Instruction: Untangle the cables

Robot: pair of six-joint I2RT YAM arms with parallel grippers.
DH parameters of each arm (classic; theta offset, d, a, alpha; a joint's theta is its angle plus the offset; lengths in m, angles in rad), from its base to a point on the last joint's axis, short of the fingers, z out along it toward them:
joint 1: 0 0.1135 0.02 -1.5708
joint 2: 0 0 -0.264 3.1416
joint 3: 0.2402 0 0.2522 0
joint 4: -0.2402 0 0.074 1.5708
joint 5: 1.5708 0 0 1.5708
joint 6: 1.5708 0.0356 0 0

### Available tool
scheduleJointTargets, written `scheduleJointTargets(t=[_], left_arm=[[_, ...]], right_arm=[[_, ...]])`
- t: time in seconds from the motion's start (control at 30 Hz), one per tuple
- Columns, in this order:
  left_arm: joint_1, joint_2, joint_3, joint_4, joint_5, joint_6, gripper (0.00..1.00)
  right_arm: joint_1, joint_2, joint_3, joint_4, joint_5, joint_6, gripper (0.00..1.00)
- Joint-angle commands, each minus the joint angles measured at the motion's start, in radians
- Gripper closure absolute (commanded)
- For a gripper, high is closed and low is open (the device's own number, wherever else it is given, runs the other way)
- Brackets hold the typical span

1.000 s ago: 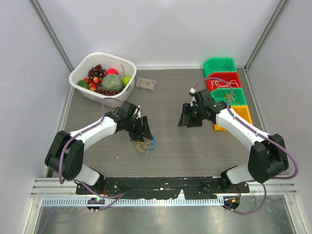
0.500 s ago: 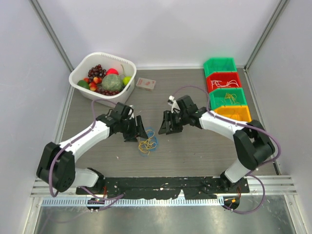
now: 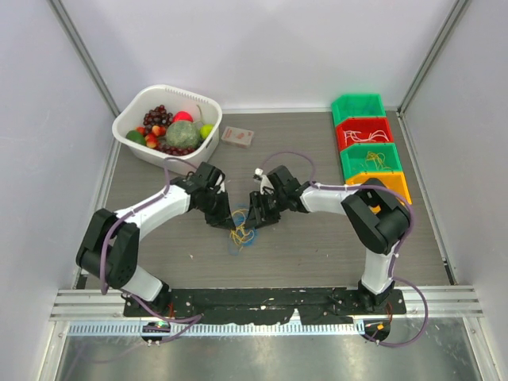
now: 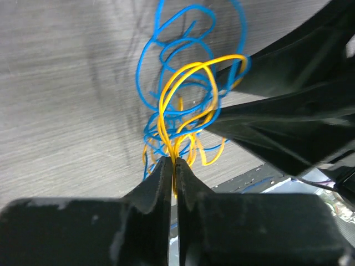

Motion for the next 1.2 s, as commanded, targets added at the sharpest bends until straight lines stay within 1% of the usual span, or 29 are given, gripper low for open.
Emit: scheduleJointTargets(t=[0.0,0.03,0.07,0.1,0.13,0.17,0.2,0.3,0.33,0.37,0.43,0.5,0.53,0.57,0.63,0.7,0.83,0.9,0.93,0.97,1.0,1.03,1.07,1.1,1.13,1.17], left_arm=[[0.005,-0.040,0.064,-0.030,0.015,0.055,0.96],[0.005,-0.049,0.069,-0.039,0.015,0.058,0.99],[0.005,-0.063,0.072,-0.052,0.009,0.061,1.00],[0.004,-0.085,0.074,-0.065,-0.003,0.068,1.00],[0.007,-0.098,0.078,-0.079,-0.023,0.076,1.00],[0.005,-0.115,0.086,-0.101,-0.046,0.087,1.00],[0.004,-0.133,0.097,-0.122,-0.069,0.094,1.00],[0.005,-0.194,0.141,-0.191,-0.184,0.110,1.00],[0.007,-0.227,0.162,-0.213,-0.238,0.113,1.00],[0.007,-0.260,0.176,-0.234,-0.297,0.110,1.00],[0.007,-0.340,0.199,-0.266,-0.472,0.079,1.00],[0.008,-0.418,0.218,-0.303,-0.648,0.035,1.00],[0.011,-0.463,0.218,-0.315,-0.717,0.020,1.00],[0.014,-0.503,0.219,-0.325,-0.783,0.003,1.00],[0.021,-0.590,0.229,-0.352,-0.908,-0.031,1.00],[0.022,-0.647,0.248,-0.378,-0.989,-0.063,1.00],[0.024,-0.725,0.314,-0.372,-1.141,-0.067,1.00],[0.025,-0.744,0.354,-0.351,-1.190,-0.048,1.00],[0.024,-0.748,0.373,-0.328,-1.186,-0.021,1.00],[0.024,-0.747,0.387,-0.299,-1.153,0.011,1.00],[0.024,-0.744,0.403,-0.264,-1.096,0.041,1.00],[0.024,-0.736,0.423,-0.244,-1.039,0.062,1.00],[0.024,-0.726,0.440,-0.245,-1.013,0.067,1.00],[0.024,-0.713,0.456,-0.251,-0.996,0.061,1.00],[0.024,-0.701,0.463,-0.247,-0.970,0.065,1.00],[0.024,-0.686,0.477,-0.246,-0.921,0.072,1.00]], right_arm=[[0.055,0.016,0.048,0.109,0.044,-0.027,0.56],[0.058,0.016,0.049,0.109,0.074,-0.029,0.60],[0.065,0.017,0.060,0.091,0.127,-0.033,0.69],[0.066,0.016,0.068,0.048,0.143,-0.033,0.72],[0.066,0.014,0.072,0.031,0.179,-0.038,0.83],[0.066,0.007,0.072,0.001,0.206,-0.044,0.90],[0.066,-0.006,0.071,-0.015,0.263,-0.050,0.99],[0.066,-0.047,0.048,-0.100,0.403,-0.055,0.99],[0.061,-0.079,0.037,-0.113,0.470,-0.049,0.99],[0.058,-0.119,0.007,-0.136,0.505,-0.030,0.99],[0.017,-0.195,-0.050,-0.163,0.654,-0.001,0.99],[-0.028,-0.274,-0.096,-0.223,0.730,0.017,0.99],[-0.046,-0.300,-0.110,-0.245,0.755,0.020,0.99],[-0.072,-0.359,-0.130,-0.297,0.808,0.022,0.99],[-0.103,-0.444,-0.162,-0.343,0.853,0.007,0.99],[-0.117,-0.510,-0.182,-0.381,0.884,-0.002,0.99],[-0.125,-0.546,-0.185,-0.424,0.905,-0.024,0.99],[-0.132,-0.532,-0.187,-0.437,0.927,-0.032,0.99],[-0.137,-0.526,-0.175,-0.444,0.922,-0.042,0.99],[-0.137,-0.517,-0.167,-0.446,0.892,-0.068,0.99],[-0.135,-0.509,-0.141,-0.449,0.847,-0.108,0.99],[-0.132,-0.509,-0.126,-0.461,0.826,-0.114,0.99],[-0.132,-0.512,-0.107,-0.481,0.839,-0.119,0.99],[-0.131,-0.521,-0.100,-0.480,0.835,-0.131,0.98],[-0.134,-0.529,-0.080,-0.489,0.812,-0.163,0.94],[-0.134,-0.530,-0.064,-0.498,0.790,-0.177,0.73]])
